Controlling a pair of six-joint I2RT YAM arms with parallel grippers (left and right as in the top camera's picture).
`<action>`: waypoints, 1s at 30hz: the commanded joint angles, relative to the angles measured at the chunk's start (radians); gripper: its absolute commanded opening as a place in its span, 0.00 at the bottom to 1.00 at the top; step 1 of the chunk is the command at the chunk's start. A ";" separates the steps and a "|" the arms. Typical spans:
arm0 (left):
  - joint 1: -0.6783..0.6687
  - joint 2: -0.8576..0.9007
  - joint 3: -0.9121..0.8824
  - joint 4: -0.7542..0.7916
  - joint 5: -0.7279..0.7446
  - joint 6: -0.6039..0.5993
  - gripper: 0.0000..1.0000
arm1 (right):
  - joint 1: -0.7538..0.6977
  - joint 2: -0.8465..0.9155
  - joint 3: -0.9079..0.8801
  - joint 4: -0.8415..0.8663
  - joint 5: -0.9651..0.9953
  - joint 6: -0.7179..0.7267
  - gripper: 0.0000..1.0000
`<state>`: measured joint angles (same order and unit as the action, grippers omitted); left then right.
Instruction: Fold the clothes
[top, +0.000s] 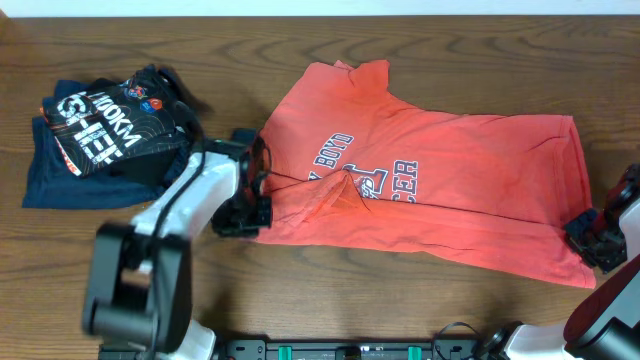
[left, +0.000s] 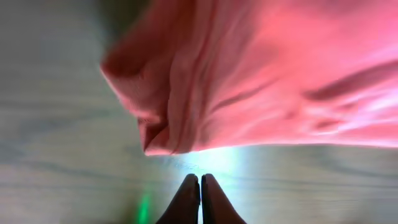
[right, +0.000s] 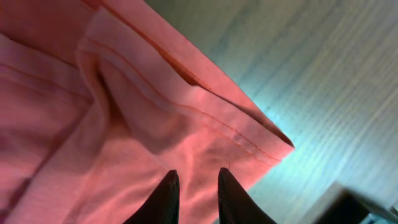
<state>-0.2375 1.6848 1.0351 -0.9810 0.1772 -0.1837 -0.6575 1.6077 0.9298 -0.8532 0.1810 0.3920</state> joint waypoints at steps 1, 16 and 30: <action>0.001 -0.139 -0.001 0.084 -0.002 -0.002 0.06 | -0.002 -0.035 -0.008 0.025 -0.090 -0.047 0.22; 0.001 -0.036 -0.002 0.271 0.111 -0.067 0.06 | -0.002 -0.170 -0.008 0.090 -0.470 -0.296 0.38; 0.003 0.113 -0.025 0.224 0.092 -0.082 0.06 | -0.002 -0.170 -0.008 0.079 -0.470 -0.297 0.38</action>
<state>-0.2375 1.7840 1.0325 -0.7509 0.2817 -0.2588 -0.6575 1.4483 0.9245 -0.7731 -0.2752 0.1127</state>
